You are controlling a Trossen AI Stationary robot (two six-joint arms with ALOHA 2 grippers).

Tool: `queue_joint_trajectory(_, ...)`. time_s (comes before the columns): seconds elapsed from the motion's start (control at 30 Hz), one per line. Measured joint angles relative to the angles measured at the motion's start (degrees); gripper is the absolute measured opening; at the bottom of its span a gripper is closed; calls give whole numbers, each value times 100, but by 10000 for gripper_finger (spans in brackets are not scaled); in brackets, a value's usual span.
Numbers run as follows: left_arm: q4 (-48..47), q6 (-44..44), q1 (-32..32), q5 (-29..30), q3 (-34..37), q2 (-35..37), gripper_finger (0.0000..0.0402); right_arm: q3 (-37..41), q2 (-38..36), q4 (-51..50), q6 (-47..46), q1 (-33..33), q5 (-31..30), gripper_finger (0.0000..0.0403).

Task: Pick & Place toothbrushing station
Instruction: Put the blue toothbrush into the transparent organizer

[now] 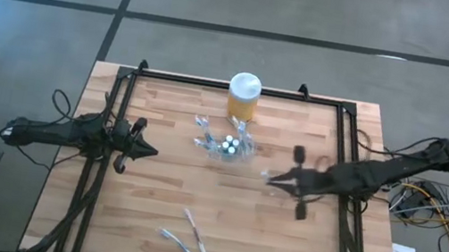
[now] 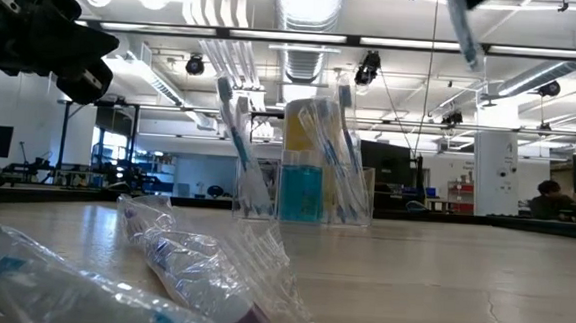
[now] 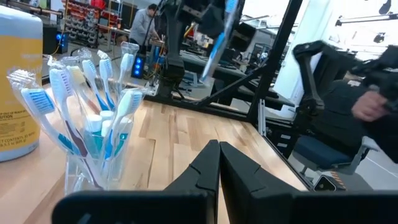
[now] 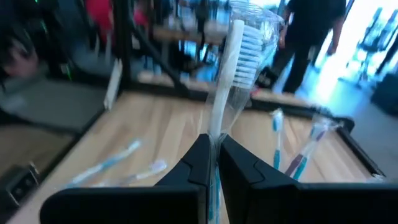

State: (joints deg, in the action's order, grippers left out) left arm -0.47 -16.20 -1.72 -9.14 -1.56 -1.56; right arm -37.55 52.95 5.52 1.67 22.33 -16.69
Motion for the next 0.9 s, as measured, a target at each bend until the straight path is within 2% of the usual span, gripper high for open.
queue_joint_trajectory(0.1,-2,-7,0,2,0,0,14,901,-817,635,-67,2,-40,13)
queue_joint_trajectory(0.17,0,-9,-2,2,0,0,14,1426,-1291,905,-184,2,-304,13)
queue_joint_trajectory(0.27,0,-14,-1,2,0,0,14,2032,-1923,1186,-341,0,-662,13)
queue_joint_trajectory(0.37,-1,-22,-2,2,0,0,14,2490,-2386,1349,-350,2,-734,13)
queue_joint_trajectory(0.6,-1,-31,-1,2,0,0,14,3145,-3077,1743,-350,2,-849,13)
queue_joint_trajectory(0.9,-1,-31,-2,2,0,0,14,3629,-3519,1870,-516,-2,-1089,12)
